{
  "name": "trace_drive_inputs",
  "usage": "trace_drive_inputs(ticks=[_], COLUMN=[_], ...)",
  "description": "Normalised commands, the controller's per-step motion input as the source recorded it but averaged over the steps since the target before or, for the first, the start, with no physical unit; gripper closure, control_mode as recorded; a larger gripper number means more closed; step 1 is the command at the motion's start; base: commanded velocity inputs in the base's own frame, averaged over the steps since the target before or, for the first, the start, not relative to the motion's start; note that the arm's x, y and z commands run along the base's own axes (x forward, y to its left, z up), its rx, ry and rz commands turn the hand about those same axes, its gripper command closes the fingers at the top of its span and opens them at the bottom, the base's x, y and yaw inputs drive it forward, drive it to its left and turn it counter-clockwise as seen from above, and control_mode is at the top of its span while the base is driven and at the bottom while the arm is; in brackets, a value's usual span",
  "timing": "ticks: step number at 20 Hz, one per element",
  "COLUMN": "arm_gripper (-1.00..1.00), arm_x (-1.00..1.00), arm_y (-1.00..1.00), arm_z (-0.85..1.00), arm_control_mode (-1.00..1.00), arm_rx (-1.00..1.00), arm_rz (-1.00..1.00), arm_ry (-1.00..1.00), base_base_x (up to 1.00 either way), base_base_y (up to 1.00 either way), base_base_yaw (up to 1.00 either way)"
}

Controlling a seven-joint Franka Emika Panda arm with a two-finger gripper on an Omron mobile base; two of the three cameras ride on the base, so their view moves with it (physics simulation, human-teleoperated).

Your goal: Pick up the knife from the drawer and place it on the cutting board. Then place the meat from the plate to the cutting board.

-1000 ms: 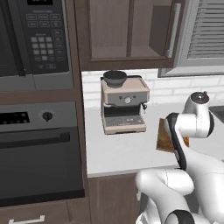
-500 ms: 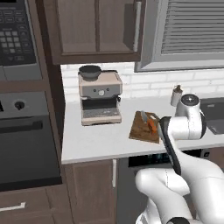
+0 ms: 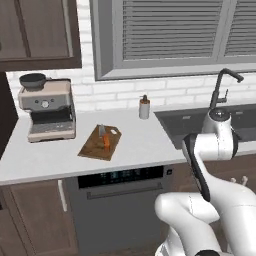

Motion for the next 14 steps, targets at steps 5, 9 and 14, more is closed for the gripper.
trace_drive_inputs(ticks=[5, 9, 14], arm_gripper=[-1.00, -1.00, -1.00], arm_x=[0.00, 0.00, 0.00], arm_y=[0.00, 0.00, 0.00], arm_z=[0.00, 0.00, 0.00], arm_control_mode=[1.00, 1.00, 1.00], arm_rx=[0.00, 0.00, 0.00], arm_rz=[0.00, 0.00, 0.00], arm_ry=[0.00, 0.00, 0.00], base_base_x=[0.09, 0.11, 0.15], base_base_y=[-1.00, -1.00, -1.00], base_base_yaw=[0.00, 0.00, 0.00])
